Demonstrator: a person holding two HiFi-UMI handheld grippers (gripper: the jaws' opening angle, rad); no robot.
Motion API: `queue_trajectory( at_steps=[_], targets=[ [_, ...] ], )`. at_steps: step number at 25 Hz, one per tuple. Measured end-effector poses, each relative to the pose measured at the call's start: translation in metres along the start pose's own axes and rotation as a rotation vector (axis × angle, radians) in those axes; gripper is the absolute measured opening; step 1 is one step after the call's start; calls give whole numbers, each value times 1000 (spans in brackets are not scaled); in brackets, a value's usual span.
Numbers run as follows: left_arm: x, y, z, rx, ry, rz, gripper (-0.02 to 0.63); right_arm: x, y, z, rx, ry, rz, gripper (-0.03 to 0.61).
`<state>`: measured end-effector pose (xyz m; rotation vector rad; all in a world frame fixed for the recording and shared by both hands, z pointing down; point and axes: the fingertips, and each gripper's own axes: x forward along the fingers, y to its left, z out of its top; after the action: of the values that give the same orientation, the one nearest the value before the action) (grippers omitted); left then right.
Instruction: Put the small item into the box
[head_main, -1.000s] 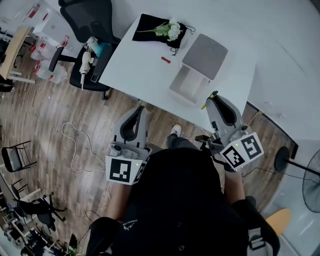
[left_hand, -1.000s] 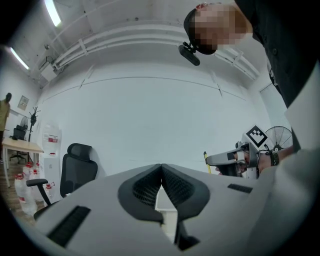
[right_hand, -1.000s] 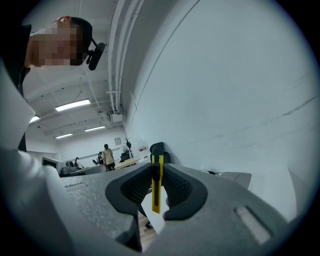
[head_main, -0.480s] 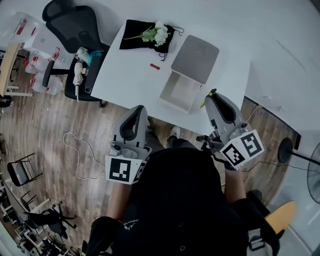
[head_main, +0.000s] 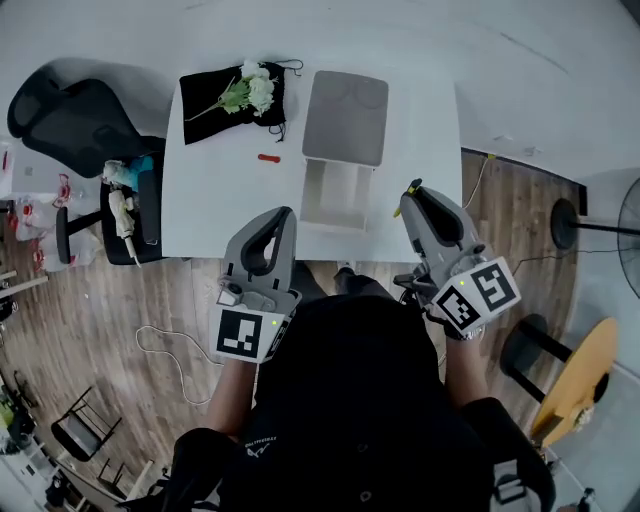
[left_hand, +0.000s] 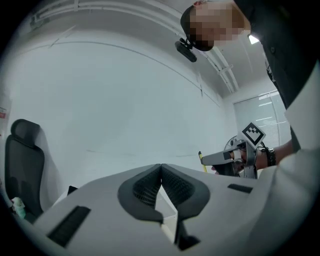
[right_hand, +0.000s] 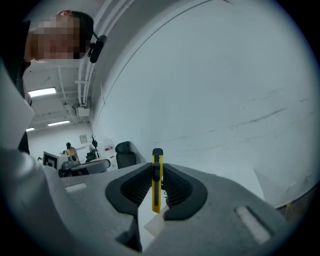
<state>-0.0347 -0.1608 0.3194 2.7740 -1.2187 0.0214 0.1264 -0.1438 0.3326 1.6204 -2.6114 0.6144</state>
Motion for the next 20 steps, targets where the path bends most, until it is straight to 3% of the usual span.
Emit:
queue_trajectory(
  at_steps=[8, 14, 20],
  targets=[
    [36, 36, -4, -61, 33, -183, 5, 46, 2, -23, -16, 106, -121, 71],
    [49, 53, -11, -90, 58, -244, 5, 76, -3, -54, -10, 221, -185, 71],
    [56, 60, -14, -87, 68, -280, 5, 106, -11, -99, -20, 373, -165, 71]
  ],
)
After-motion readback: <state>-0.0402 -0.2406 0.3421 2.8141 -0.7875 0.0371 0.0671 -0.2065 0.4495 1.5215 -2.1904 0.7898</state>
